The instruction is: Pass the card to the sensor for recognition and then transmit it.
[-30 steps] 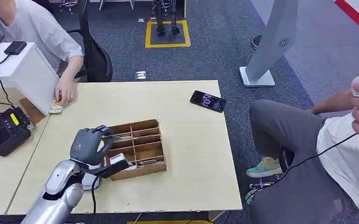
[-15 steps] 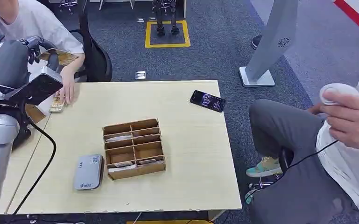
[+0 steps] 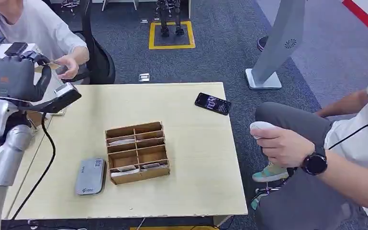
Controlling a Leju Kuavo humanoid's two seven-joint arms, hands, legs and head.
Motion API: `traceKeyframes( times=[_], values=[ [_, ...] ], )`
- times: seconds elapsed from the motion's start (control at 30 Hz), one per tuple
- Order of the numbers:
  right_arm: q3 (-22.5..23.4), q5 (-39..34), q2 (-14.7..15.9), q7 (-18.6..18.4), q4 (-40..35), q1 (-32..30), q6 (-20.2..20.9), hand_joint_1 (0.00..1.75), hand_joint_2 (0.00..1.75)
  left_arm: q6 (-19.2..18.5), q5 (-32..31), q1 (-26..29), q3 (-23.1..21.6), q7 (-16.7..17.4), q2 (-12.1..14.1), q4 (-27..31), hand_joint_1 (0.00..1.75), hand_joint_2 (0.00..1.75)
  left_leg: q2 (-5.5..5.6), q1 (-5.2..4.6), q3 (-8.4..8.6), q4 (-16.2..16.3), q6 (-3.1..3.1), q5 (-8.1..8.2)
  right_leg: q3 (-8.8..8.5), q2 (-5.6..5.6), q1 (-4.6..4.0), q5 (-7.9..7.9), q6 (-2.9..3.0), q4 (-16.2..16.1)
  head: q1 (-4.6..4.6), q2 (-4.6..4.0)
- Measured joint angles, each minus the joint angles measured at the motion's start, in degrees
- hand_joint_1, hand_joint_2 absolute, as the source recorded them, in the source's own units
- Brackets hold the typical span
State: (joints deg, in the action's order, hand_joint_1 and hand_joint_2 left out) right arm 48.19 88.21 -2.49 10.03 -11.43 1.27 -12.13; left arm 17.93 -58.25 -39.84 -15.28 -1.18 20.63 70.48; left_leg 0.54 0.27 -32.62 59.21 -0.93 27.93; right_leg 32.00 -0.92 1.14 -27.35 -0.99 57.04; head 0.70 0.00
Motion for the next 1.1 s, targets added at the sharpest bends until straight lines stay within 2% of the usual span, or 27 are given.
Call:
traceKeyframes(
  times=[0.17,0.33,0.87,0.9,0.93,1.1],
  values=[
    [-1.5,0.0,0.0,-0.5,0.0,0.2,0.0,0.00,1.75,0.8,-1.7,-0.4,0.0,1.9,-1.9,-9.5,1.75,1.75,0.01,0.00,-0.01,0.0,0.00,0.00,0.01,0.00,0.03,0.00,0.00,0.0,0.04,0.00],
    [-2.4,0.0,0.0,-0.5,0.0,0.3,0.0,0.00,1.75,2.3,-1.5,-2.6,0.0,1.6,-3.7,-17.5,1.75,1.75,0.01,-0.01,-0.03,0.0,-0.01,0.00,0.01,0.00,0.03,0.00,-0.01,0.0,0.00,0.00],
    [-2.8,0.0,0.0,-1.7,0.3,0.3,0.7,0.00,1.75,2.5,-1.4,-3.0,0.0,1.2,-4.7,-23.0,1.75,1.75,-0.01,-0.02,-0.05,0.0,0.00,0.01,0.06,-0.02,0.02,0.00,0.00,0.0,0.02,0.00],
    [-2.8,0.0,0.0,-1.8,0.3,0.3,0.7,0.00,1.75,2.5,-1.2,-3.0,0.0,1.2,-4.8,-23.1,0.93,1.75,-0.01,-0.02,-0.05,0.0,0.00,0.01,0.06,-0.02,0.02,0.00,0.00,0.0,0.02,0.00],
    [-2.8,0.0,0.0,-1.9,0.3,0.3,0.9,0.00,1.75,2.5,-1.0,-3.0,0.0,1.2,-4.8,-23.3,0.00,1.75,-0.01,-0.02,-0.06,0.0,0.00,0.01,0.06,-0.02,0.02,0.00,0.00,0.0,0.02,0.00],
    [-2.8,0.0,0.0,-1.2,0.4,0.3,0.7,0.00,1.75,3.8,-0.5,-3.0,0.0,0.0,-5.1,-23.9,0.00,1.75,0.00,-0.02,-0.07,0.0,0.00,0.01,0.05,-0.02,0.02,0.00,-0.01,0.0,0.00,0.00]
  ],
)
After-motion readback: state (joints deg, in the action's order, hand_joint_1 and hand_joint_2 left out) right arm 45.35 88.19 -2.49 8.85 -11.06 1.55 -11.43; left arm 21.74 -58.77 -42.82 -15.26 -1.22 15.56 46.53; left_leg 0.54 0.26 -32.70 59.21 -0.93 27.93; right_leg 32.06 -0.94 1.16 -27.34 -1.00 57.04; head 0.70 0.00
